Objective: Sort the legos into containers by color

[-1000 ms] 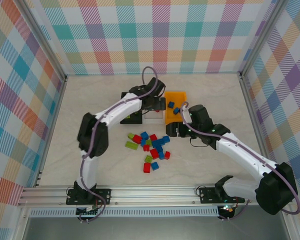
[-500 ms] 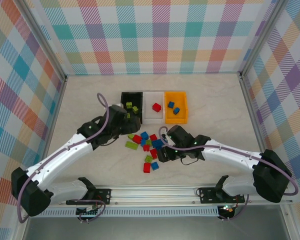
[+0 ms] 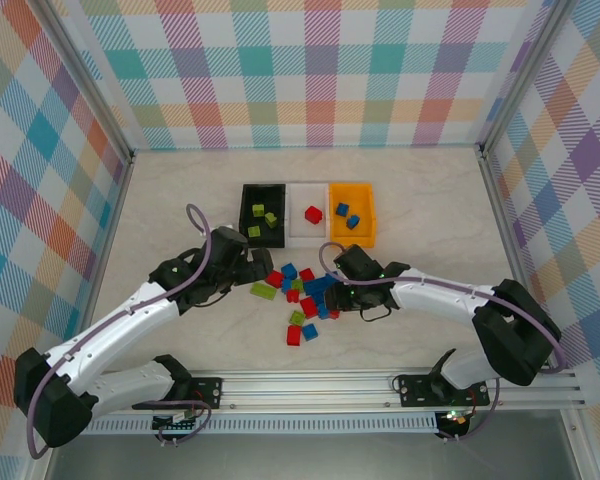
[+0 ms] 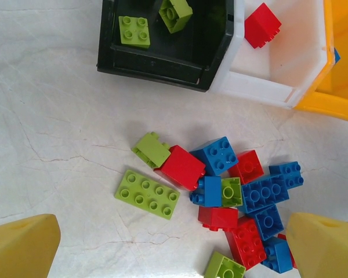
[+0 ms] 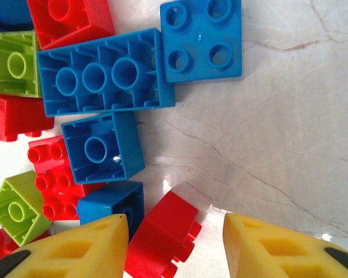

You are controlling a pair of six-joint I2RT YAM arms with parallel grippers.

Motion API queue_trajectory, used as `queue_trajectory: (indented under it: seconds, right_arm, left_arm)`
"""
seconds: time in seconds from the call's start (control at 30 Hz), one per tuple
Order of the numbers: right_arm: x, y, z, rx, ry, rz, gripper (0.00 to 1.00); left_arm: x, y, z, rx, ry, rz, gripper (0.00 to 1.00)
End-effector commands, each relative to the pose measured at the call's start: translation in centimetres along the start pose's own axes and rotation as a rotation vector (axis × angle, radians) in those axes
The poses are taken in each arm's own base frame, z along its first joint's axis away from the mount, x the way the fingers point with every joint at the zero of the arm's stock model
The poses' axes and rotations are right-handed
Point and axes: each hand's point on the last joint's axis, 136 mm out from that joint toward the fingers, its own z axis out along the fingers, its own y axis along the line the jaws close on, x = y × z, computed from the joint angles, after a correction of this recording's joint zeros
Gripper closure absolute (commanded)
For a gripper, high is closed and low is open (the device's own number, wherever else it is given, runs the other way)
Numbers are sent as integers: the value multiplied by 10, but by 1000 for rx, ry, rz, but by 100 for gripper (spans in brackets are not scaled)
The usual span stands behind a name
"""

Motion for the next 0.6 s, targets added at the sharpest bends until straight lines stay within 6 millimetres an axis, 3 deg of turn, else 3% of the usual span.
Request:
queue_trajectory:
  seconds: [0.0,0.17,0.57]
  right_arm:
    - [-8,4,-1,-13,-32,20,52]
    - [-8,14,-3,-63,-24,7,48]
    - [22,-5,12,-20,75,27,54]
  left_arm:
    - [0,2,-3,0,-16,-2,0]
    - [3,4,0,-8,-11,2,0]
    - [5,9,3,-29,-9,2,0]
